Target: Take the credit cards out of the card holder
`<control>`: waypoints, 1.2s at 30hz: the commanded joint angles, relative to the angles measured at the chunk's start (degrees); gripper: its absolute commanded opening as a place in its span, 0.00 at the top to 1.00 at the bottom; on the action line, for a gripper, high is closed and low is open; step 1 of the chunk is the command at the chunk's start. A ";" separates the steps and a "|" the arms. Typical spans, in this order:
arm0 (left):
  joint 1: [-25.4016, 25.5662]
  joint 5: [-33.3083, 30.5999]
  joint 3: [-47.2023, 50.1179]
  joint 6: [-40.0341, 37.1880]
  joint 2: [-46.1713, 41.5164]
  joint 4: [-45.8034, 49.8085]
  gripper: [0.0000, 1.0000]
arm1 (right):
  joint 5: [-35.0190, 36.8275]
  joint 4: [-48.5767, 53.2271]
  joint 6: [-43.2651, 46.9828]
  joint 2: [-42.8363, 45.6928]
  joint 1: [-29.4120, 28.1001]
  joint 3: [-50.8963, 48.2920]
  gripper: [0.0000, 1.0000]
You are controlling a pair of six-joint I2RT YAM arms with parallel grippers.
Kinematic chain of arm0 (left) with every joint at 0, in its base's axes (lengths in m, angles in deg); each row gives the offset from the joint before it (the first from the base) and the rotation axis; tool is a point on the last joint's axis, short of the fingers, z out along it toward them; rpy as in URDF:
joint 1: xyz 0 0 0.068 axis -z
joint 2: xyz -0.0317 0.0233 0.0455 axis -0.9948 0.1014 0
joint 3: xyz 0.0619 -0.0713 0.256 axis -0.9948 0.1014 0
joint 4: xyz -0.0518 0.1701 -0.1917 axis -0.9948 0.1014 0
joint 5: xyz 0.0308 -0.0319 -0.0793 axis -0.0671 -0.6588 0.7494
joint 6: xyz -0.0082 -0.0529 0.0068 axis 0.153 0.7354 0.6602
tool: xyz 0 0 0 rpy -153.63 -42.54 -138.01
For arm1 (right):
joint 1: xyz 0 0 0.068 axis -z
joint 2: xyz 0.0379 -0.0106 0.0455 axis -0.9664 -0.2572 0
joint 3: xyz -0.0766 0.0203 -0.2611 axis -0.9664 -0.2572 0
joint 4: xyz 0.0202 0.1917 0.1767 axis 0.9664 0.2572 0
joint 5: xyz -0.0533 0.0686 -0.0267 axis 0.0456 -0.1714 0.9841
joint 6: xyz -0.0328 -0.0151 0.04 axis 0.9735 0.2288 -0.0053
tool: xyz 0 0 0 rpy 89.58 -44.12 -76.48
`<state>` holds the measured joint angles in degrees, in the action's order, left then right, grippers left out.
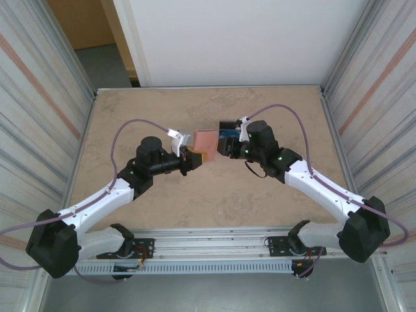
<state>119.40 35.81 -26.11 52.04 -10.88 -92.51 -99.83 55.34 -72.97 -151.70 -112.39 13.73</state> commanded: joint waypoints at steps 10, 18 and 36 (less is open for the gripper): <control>-1.97 15.06 -1.44 -3.06 -6.33 -4.03 1.00 | -9.87 -9.58 6.91 9.66 1.23 -4.46 0.49; -4.02 22.73 -2.83 -1.79 -8.11 -5.25 1.00 | -18.58 -17.62 7.93 13.21 1.88 -8.76 0.39; -4.12 27.18 -5.67 3.29 -4.74 -9.01 1.00 | -31.02 -23.21 11.27 13.17 1.88 -10.08 0.49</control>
<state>114.88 61.90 -29.30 54.25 -15.97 -97.99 -126.36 33.26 -63.61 -139.05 -109.55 4.41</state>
